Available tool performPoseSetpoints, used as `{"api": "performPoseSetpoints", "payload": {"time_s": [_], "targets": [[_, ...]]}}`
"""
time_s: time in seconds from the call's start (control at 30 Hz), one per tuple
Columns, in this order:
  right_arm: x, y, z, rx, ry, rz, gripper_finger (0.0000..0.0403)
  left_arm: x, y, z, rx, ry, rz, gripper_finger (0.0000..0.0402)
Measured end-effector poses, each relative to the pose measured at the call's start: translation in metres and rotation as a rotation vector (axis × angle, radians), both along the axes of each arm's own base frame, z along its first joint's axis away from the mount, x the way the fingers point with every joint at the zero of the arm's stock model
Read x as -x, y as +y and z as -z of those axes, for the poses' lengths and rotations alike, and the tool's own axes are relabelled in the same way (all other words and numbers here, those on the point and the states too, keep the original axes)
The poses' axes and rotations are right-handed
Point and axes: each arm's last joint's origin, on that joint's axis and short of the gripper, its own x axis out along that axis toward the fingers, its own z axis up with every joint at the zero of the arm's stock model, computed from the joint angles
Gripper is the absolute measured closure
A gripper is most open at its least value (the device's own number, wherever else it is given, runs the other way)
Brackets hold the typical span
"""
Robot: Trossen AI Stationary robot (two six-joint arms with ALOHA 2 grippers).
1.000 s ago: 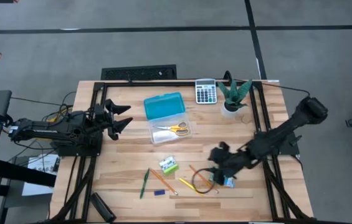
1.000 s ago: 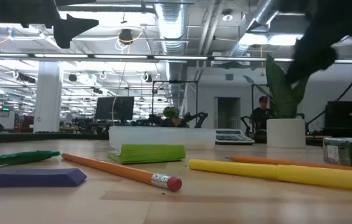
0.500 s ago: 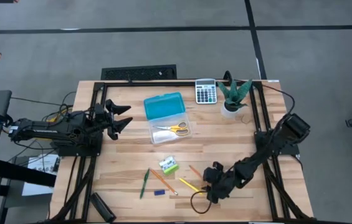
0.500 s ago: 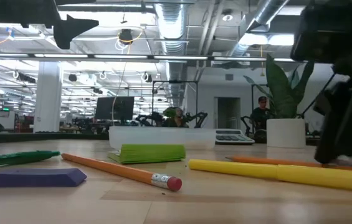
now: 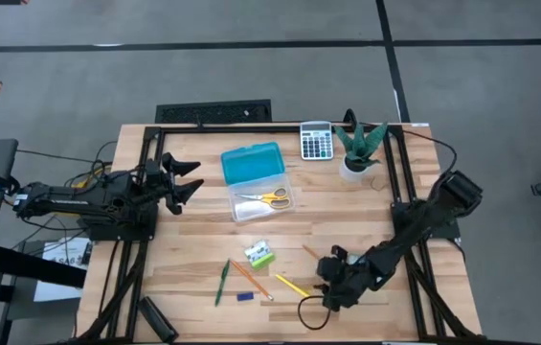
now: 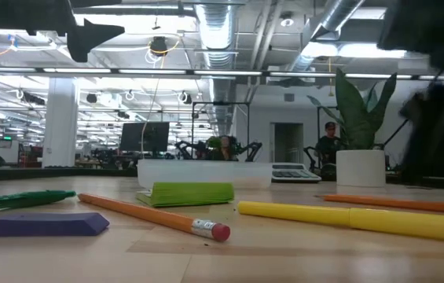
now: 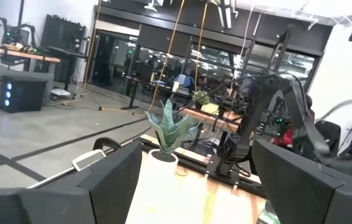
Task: Pack school essentials
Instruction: Put the right orange pencil into the supply box
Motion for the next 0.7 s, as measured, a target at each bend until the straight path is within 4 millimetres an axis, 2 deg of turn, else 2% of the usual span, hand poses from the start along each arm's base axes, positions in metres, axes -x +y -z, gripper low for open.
{"api": "performPoseSetpoints", "payload": {"time_s": [0.13, 0.23, 0.53, 0.63, 0.7], "targets": [[0.015, -0.013, -0.007, 0.153, 0.016, 0.095, 0.0177, 0.0, 0.0, 0.0, -0.008, 0.002, -0.002, 0.0102], [0.013, -0.018, -0.006, 0.196, 0.016, 0.135, 0.0177, 0.0, 0.0, 0.0, -0.011, 0.003, -0.002, 0.0102], [0.002, -0.019, 0.039, 0.278, 0.1, 0.176, 0.0177, 0.0, 0.0, 0.0, -0.01, 0.004, -0.002, 0.0102], [0.003, -0.015, 0.048, 0.287, 0.103, 0.194, 0.0181, 0.0, 0.0, 0.0, -0.008, 0.003, -0.002, 0.0102], [0.004, -0.013, 0.051, 0.284, 0.095, 0.212, 0.0198, 0.0, 0.0, 0.0, -0.003, 0.001, -0.001, 0.0102]]}}
